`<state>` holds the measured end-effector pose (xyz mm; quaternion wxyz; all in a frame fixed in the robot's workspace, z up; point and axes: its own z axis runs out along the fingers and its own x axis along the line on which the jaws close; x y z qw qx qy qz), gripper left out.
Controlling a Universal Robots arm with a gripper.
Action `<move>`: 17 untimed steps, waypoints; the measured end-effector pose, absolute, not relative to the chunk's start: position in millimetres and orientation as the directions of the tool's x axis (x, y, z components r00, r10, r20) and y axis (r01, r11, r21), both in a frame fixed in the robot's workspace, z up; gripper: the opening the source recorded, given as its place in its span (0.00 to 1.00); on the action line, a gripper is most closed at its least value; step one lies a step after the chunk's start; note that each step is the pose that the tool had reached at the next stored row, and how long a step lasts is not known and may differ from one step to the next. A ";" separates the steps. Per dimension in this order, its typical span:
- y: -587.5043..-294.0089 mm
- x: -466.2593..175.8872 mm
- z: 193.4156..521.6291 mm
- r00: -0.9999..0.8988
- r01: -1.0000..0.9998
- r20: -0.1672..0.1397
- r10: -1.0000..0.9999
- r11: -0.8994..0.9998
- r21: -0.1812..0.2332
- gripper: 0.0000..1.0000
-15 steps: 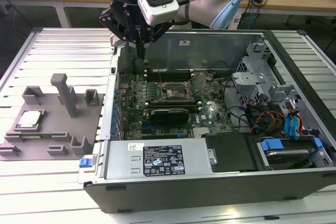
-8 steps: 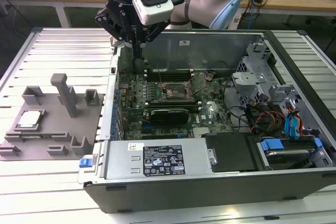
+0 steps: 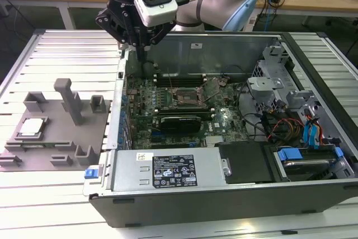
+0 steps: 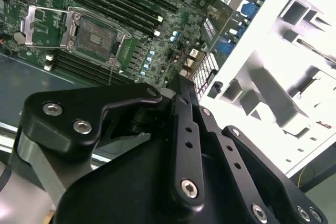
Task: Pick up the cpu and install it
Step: 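Reach for the cpu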
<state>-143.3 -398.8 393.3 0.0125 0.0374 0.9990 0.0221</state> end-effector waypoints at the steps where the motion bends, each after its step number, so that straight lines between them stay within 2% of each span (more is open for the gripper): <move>1: -398.8 -144.6 393.3 -0.997 0.074 -0.023 0.075 0.996 0.045 0.11; 17: -398.9 -169.3 393.3 -0.997 0.074 -0.023 0.075 0.996 0.045 0.11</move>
